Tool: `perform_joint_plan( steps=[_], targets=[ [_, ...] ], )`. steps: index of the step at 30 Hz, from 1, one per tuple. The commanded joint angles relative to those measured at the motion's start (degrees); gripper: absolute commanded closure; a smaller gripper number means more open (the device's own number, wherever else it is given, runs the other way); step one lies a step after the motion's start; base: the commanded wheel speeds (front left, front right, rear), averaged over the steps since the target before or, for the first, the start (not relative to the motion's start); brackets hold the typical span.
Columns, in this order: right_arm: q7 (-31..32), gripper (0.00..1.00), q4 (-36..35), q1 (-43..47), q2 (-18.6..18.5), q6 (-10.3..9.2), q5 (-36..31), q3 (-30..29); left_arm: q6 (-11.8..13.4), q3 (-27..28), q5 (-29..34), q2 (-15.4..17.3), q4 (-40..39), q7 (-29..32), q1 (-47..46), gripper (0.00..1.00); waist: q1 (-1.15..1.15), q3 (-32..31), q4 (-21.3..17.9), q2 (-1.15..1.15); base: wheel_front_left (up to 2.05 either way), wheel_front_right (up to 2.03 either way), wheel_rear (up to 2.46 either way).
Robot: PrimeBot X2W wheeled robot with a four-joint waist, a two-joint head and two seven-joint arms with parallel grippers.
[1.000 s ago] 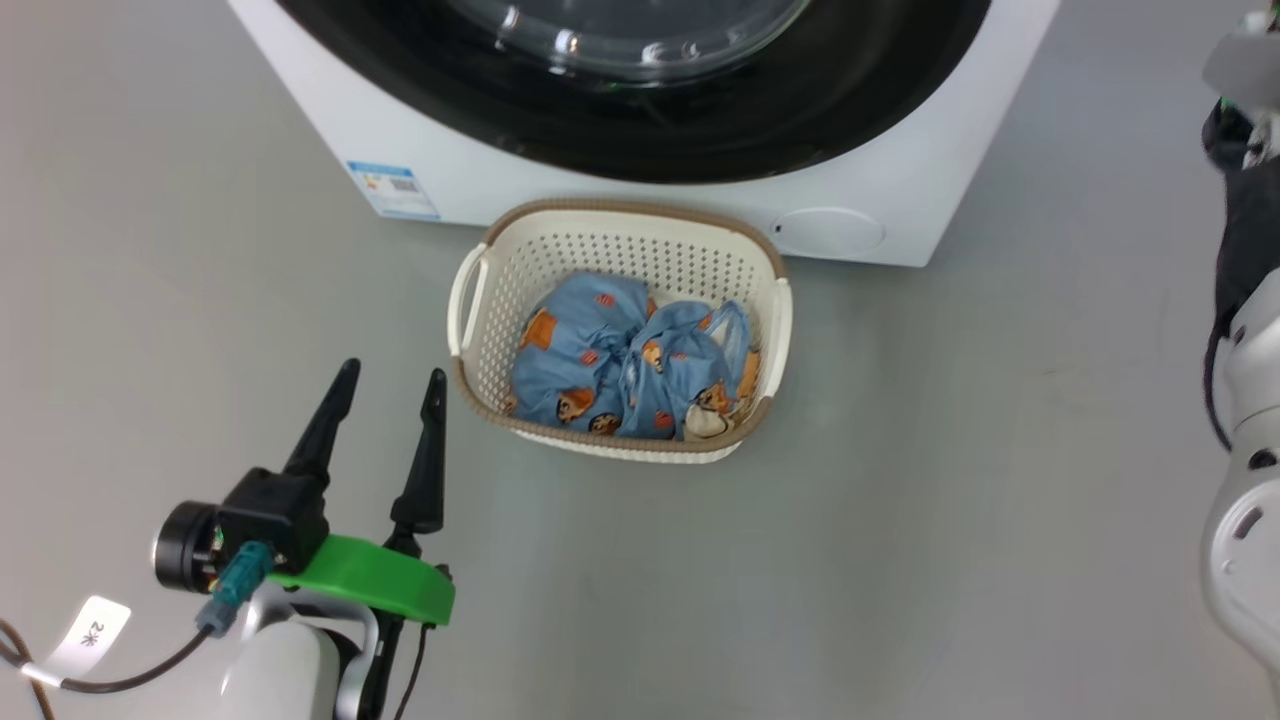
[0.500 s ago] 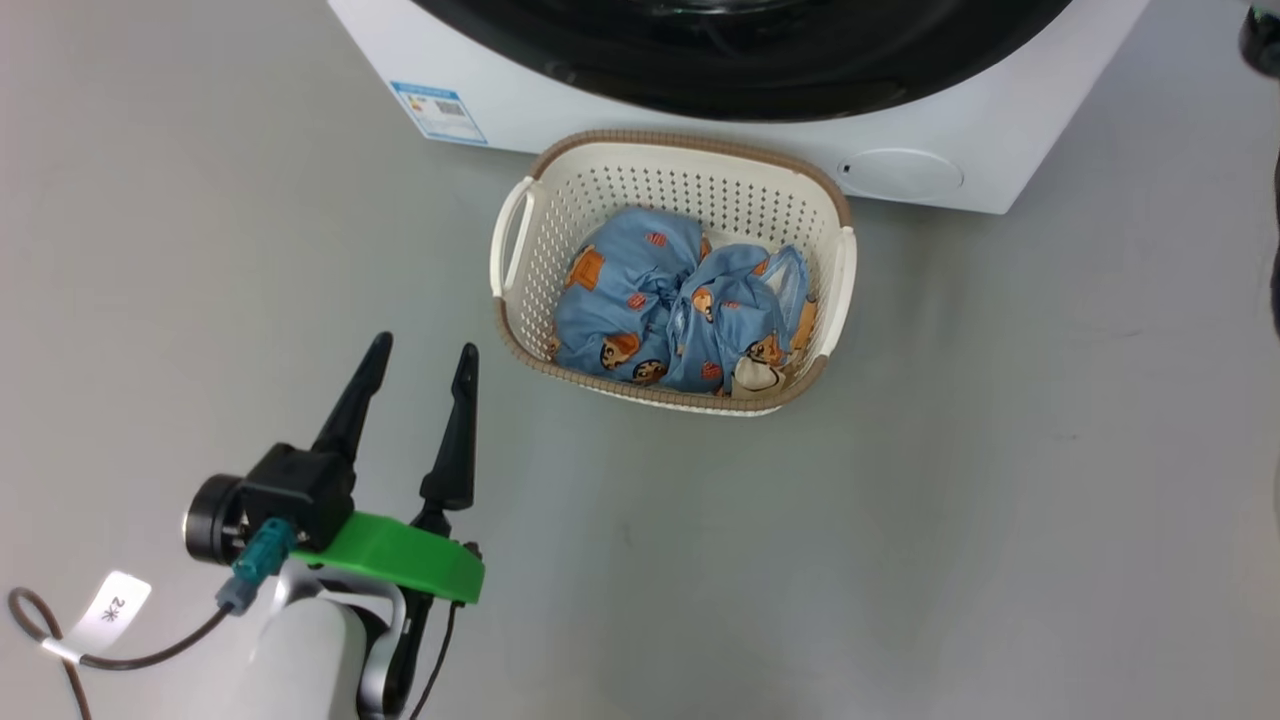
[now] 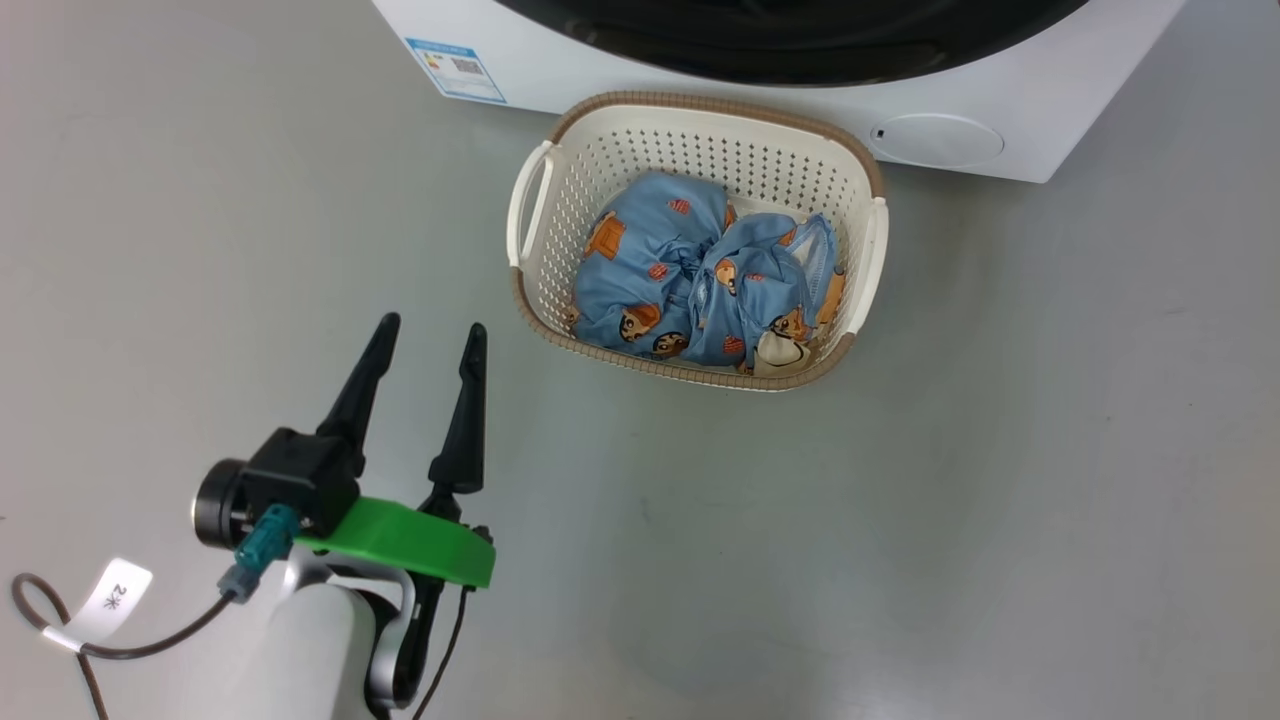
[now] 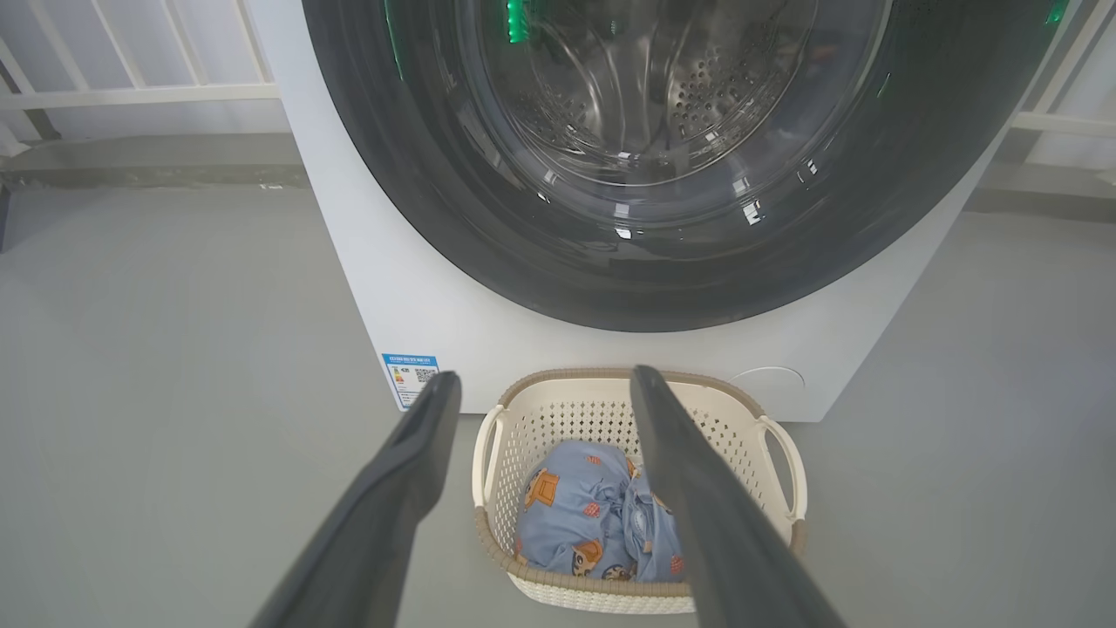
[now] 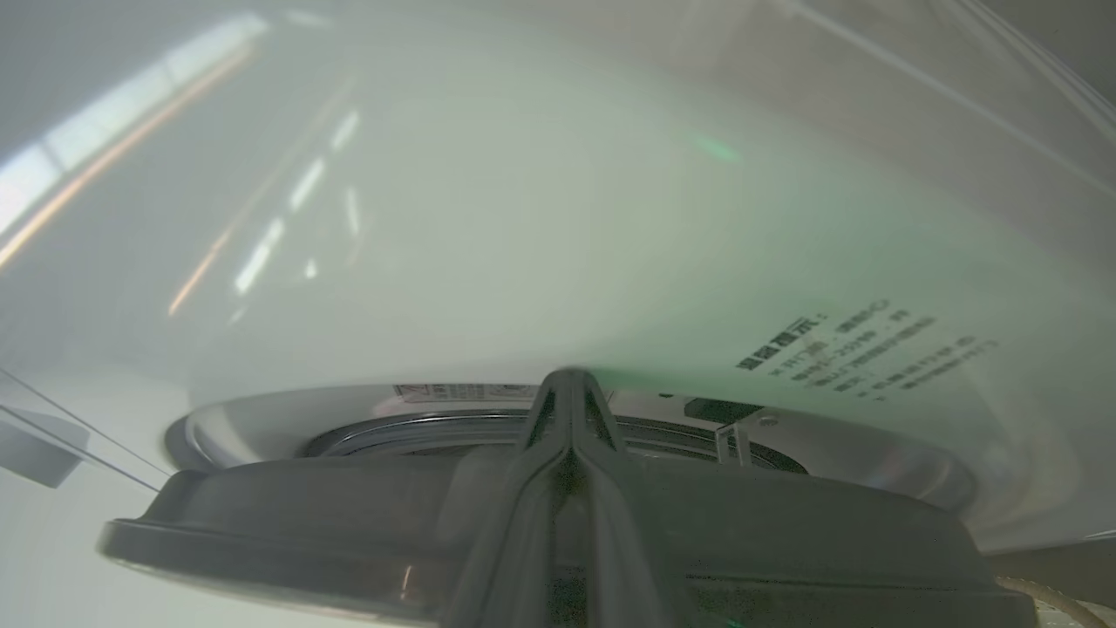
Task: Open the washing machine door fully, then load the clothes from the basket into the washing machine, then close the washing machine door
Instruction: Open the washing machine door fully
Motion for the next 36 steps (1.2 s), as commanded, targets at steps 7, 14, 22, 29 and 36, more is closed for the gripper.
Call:
perform_joint_plan(
  steps=[7,14,22,29,36],
  targets=[
    [0.1,1.0,2.1,-4.4,0.2,0.1,-2.5,-0.3,0.6,1.4,-0.7,1.2,-1.6,-0.4,-1.5,0.0,0.0,0.9,1.0,0.0,0.0,0.0,0.0],
    [1.1,1.0,4.8,-6.0,-1.0,0.1,-4.5,-0.7,1.0,0.5,-1.5,1.2,-1.9,-0.4,-2.1,0.0,0.0,1.9,1.8,0.0,0.0,0.0,0.0],
    [6.2,1.0,6.5,-7.9,-1.8,0.1,-7.3,-2.0,1.3,-0.2,-2.0,1.2,-2.1,-0.4,-2.3,0.0,0.0,2.3,2.6,0.0,0.0,0.0,0.0],
    [13.1,1.0,6.7,-7.8,-2.1,0.1,-8.6,-2.9,1.4,0.0,-1.7,1.2,-2.8,-0.4,-2.1,0.0,0.0,2.1,2.4,0.0,0.0,0.0,0.0],
    [20.9,1.0,6.5,-7.5,-1.6,0.1,-8.5,-2.1,1.2,0.2,-1.2,1.2,-3.6,-0.4,-2.3,0.0,0.0,2.1,1.4,0.0,0.0,0.0,0.0]
  ],
)
